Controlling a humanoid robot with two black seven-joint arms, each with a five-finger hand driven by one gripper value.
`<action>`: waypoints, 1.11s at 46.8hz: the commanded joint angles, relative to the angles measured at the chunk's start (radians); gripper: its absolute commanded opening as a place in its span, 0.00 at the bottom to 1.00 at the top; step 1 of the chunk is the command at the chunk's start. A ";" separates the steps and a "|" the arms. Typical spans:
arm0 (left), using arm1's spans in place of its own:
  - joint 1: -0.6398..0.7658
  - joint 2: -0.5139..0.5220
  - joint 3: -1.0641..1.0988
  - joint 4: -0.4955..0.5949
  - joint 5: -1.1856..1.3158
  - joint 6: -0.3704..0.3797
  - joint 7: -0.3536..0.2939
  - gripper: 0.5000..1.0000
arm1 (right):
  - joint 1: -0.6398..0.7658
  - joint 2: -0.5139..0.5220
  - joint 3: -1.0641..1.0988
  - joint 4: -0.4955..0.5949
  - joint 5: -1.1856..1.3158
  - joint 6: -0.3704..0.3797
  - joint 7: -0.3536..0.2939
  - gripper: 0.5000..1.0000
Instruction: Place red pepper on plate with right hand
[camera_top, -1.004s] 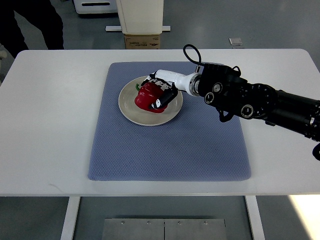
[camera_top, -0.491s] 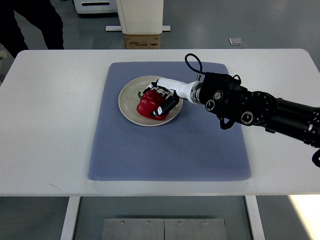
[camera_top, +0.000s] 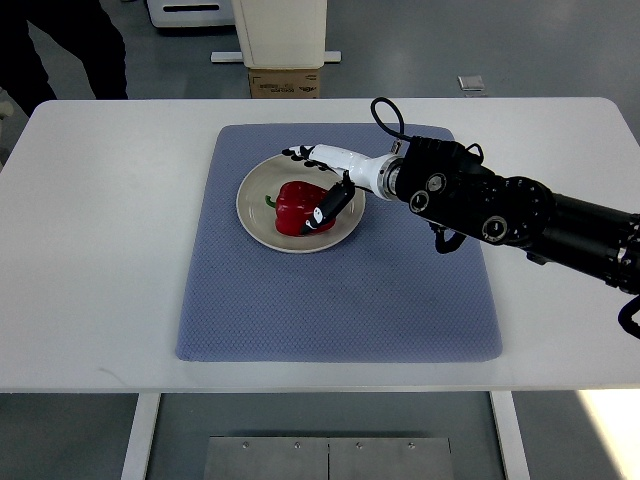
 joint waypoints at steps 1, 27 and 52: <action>0.000 0.000 0.000 0.000 0.000 0.000 0.000 1.00 | 0.009 0.000 0.026 -0.004 0.000 0.000 -0.005 1.00; 0.000 0.000 0.000 0.000 0.000 0.000 0.000 1.00 | -0.019 -0.032 0.242 -0.003 0.098 0.002 -0.008 1.00; 0.000 0.000 0.000 0.000 0.000 0.000 0.000 1.00 | -0.249 -0.115 0.670 -0.007 0.109 -0.047 -0.009 0.99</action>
